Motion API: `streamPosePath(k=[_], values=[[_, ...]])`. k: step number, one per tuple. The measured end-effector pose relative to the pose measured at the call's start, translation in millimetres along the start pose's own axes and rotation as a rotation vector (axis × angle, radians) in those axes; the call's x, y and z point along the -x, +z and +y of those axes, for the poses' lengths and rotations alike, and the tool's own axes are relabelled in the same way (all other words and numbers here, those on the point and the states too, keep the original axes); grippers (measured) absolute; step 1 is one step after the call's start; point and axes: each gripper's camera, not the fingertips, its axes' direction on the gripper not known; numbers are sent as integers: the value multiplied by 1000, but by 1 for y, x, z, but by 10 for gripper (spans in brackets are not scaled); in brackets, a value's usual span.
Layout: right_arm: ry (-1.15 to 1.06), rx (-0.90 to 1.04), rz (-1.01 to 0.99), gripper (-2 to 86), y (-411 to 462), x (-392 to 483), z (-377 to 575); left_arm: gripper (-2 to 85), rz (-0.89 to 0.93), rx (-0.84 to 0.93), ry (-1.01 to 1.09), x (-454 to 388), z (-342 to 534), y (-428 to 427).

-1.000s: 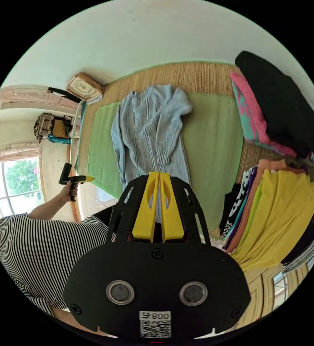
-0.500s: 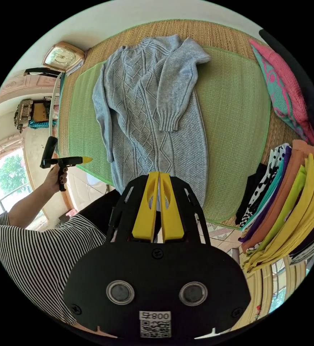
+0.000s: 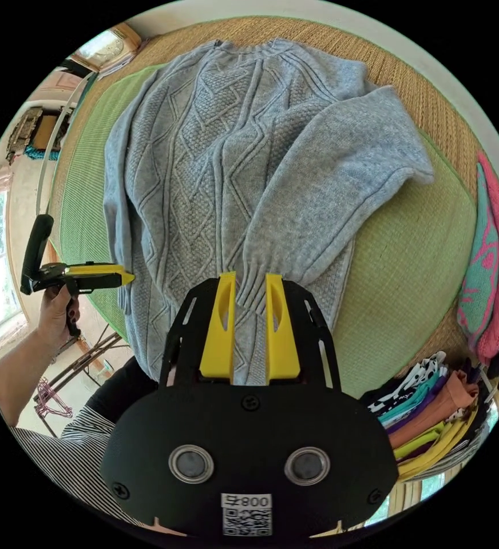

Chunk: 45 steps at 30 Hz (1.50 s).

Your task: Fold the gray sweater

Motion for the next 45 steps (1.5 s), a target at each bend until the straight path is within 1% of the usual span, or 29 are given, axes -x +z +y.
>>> streamPosePath(k=[3,8,11,14,16,17,18,19,21,23,24,26,28,30,33,35,37,40,42,45], values=[[-19,9,62,66,13,-4,-19,33,26,-25,9,11,1,9],[-46,3,11,37,15,-22,-32,28,86,-60,-1,26,9,14],[-66,-9,-20,27,1,-39,-33,27,87,-86,21,33,20,1],[-90,-71,25,23,-38,-67,-24,28,79,-172,40,48,37,-37],[-44,-124,115,23,-67,-97,-16,31,-5,-301,-3,72,56,-83],[18,-164,154,24,-87,-124,-10,33,-28,-343,-29,80,61,-95],[97,-205,174,26,-105,-154,-4,36,-56,-442,-86,97,73,-118],[137,-221,178,28,-113,-169,0,42,-55,-529,-141,114,85,-135],[267,-223,148,39,-124,-219,9,57,-23,-602,-230,140,100,-145],[318,-212,113,52,-118,-239,17,73,43,-625,-277,157,110,-135],[320,-219,82,61,-110,-244,23,84,89,-601,-293,164,114,-119],[327,-204,88,73,-90,-243,31,97,129,-532,-301,167,117,-87],[309,-181,25,81,-62,-238,39,104,244,-431,-297,164,117,-34],[273,-98,-86,88,-16,-228,46,108,314,-321,-291,159,113,8],[262,33,-192,90,43,-220,56,112,367,-168,-263,146,100,62],[281,84,-231,88,71,-221,62,113,358,-115,-230,139,90,81],[294,111,-268,87,91,-225,65,105,293,-31,-187,132,75,100],[332,137,-313,84,115,-234,68,75,232,7,-164,130,65,108],[324,132,-256,75,118,-240,68,56,219,28,-140,130,62,110],[311,138,-241,67,120,-250,69,35,225,52,-128,131,59,110]])
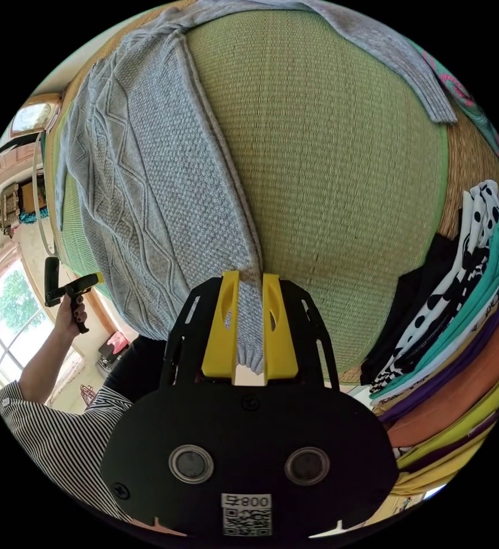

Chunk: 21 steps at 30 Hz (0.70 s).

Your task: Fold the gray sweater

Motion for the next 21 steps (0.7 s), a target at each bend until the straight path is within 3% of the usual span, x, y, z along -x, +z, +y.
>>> streamPosePath(k=[10,16,21], values=[[-89,27,-111,19,-14,-20,5,12,18,-82,47,-8,35,-45],[-205,49,-291,12,-36,-12,30,10,7,-165,11,-6,75,-88],[-112,135,-298,13,-7,-30,24,11,0,-177,-85,13,67,-85]])
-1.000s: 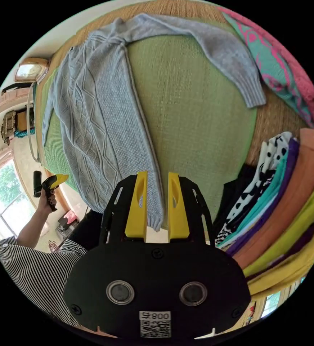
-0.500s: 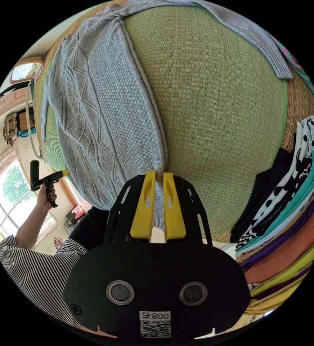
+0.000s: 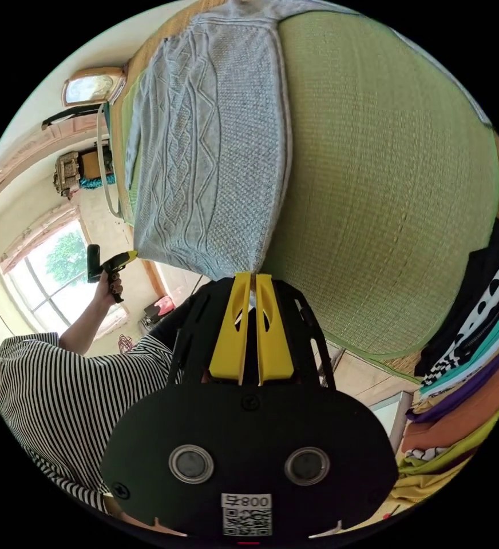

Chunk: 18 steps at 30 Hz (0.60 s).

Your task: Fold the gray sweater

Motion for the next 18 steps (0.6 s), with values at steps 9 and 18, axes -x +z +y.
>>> streamPosePath(k=[9,18], values=[[104,-96,-21,24,-18,-10,7,14,-55,-13,19,-26,-31,-11],[48,-403,478,77,-137,30,-29,14,31,60,233,-104,-86,-17]])
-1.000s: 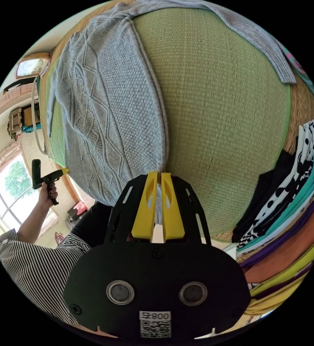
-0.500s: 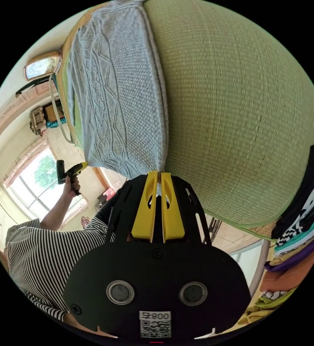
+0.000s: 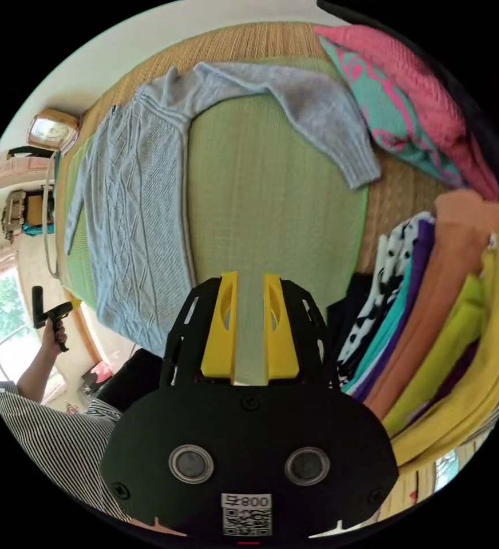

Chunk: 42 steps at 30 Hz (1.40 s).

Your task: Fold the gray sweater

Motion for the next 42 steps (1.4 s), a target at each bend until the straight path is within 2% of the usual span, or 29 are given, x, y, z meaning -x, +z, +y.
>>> streamPosePath(k=[6,12,18,21,26,30,35,38,39,42], values=[[-67,31,219,79,-16,0,-71,8,30,35,30,-27,-33,1],[-117,93,265,68,-20,8,-98,10,40,32,37,-47,-63,-10],[-161,38,327,37,-49,24,-102,8,-73,26,112,-85,-103,-23],[-169,-14,273,34,-70,35,-103,8,-120,41,119,-99,-125,-27],[-250,-202,131,59,-114,80,-128,20,-100,-101,157,-123,-171,-64],[-311,-266,36,85,-137,116,-189,59,-180,-226,237,-157,-230,-110],[-311,-313,95,91,-158,138,-246,72,-308,-326,301,-190,-294,-155],[-331,-238,140,86,-151,148,-274,69,-362,-341,273,-194,-328,-169],[-340,-177,152,80,-144,150,-283,66,-390,-326,244,-191,-338,-170],[-355,-205,197,37,-157,152,-282,48,-385,-324,212,-187,-350,-178]])
